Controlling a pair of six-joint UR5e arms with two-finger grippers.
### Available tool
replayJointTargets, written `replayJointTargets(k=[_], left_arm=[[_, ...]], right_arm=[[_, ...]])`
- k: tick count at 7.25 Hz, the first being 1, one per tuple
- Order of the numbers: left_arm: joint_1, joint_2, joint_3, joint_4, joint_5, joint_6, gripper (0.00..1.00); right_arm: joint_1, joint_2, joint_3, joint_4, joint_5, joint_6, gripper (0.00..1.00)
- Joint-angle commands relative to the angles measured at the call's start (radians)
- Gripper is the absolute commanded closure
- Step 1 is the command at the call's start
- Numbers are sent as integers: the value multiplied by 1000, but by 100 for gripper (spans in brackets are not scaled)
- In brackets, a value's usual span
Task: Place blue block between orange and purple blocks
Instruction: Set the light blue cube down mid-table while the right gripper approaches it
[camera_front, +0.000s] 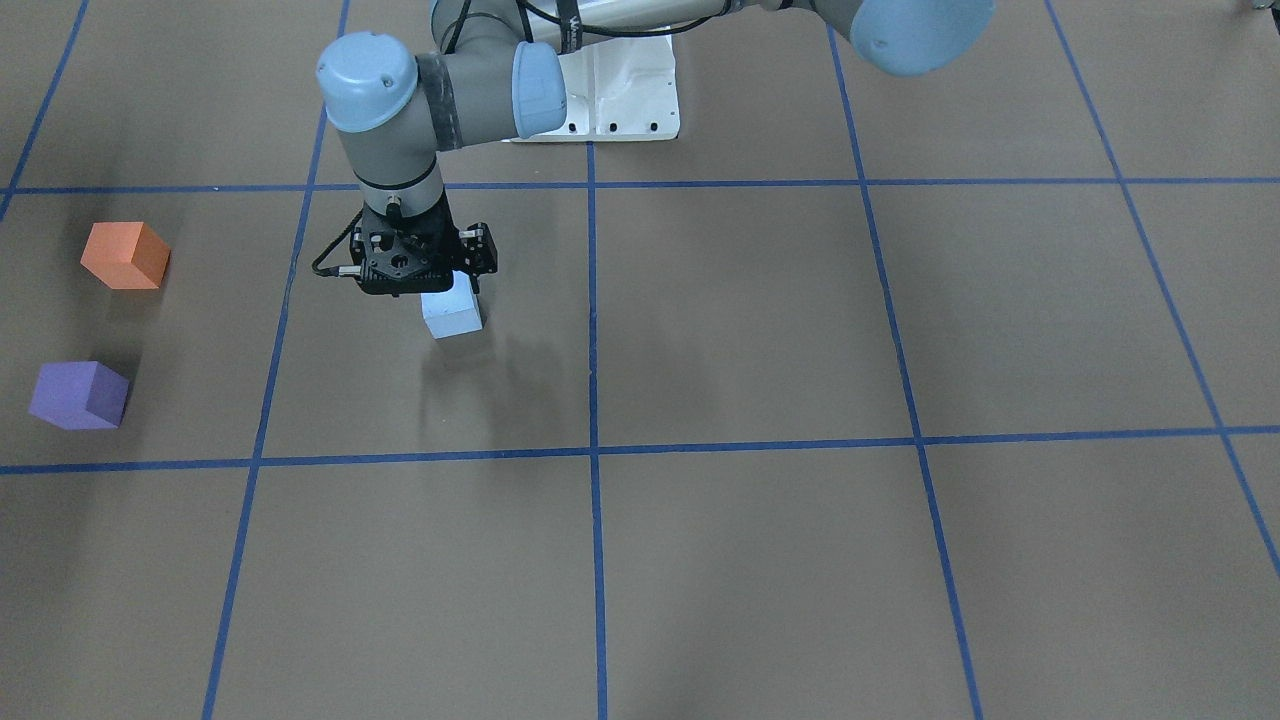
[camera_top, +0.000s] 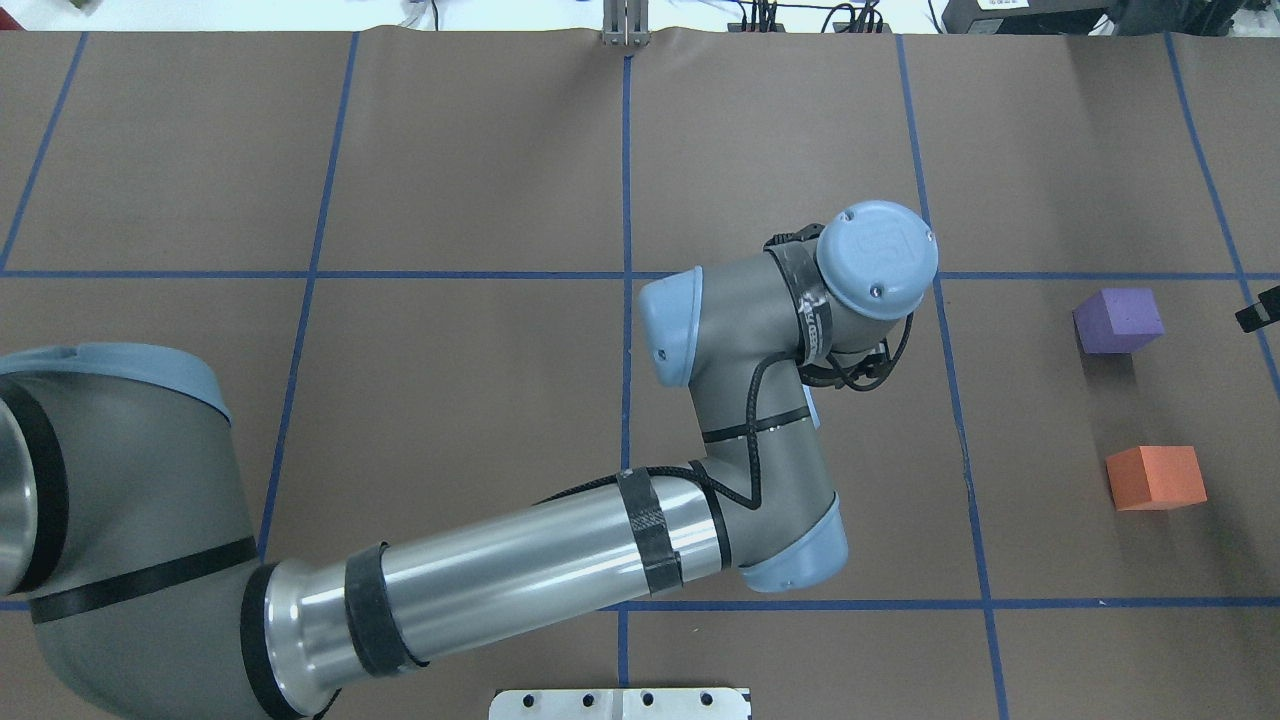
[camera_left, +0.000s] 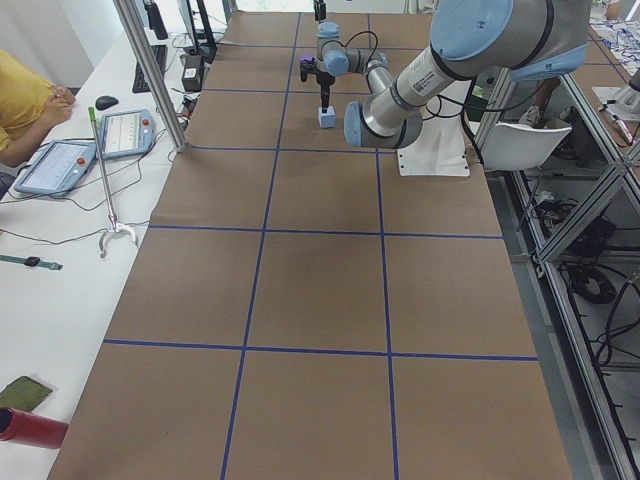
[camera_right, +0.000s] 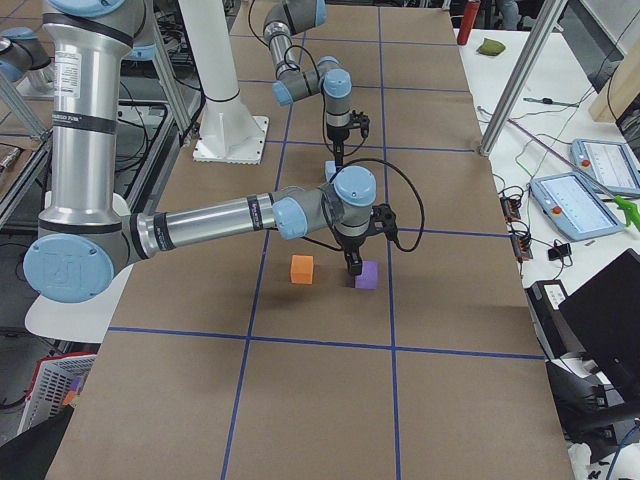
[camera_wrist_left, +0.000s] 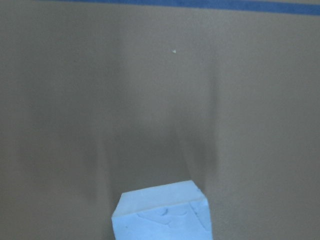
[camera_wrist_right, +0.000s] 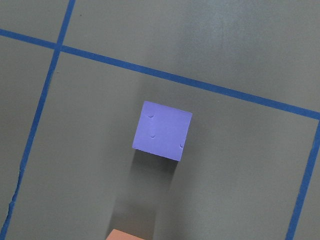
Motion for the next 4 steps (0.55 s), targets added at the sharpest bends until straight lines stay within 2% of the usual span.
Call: replayJointTargets(k=[1, 2, 3, 4], left_arm=[[-128, 126, -300, 187, -166, 48, 0], [-147, 283, -514, 208, -176, 74, 0], [-176, 443, -683, 210, -178, 129, 0], [-214, 587, -813, 213, -180, 219, 0]], right_arm=[[-101, 18, 0, 108, -4, 240, 0], [-168, 35, 0, 206, -6, 404, 0], [-237, 61, 0, 294, -26, 546, 0], [-314, 114, 6, 308, -93, 696, 0]])
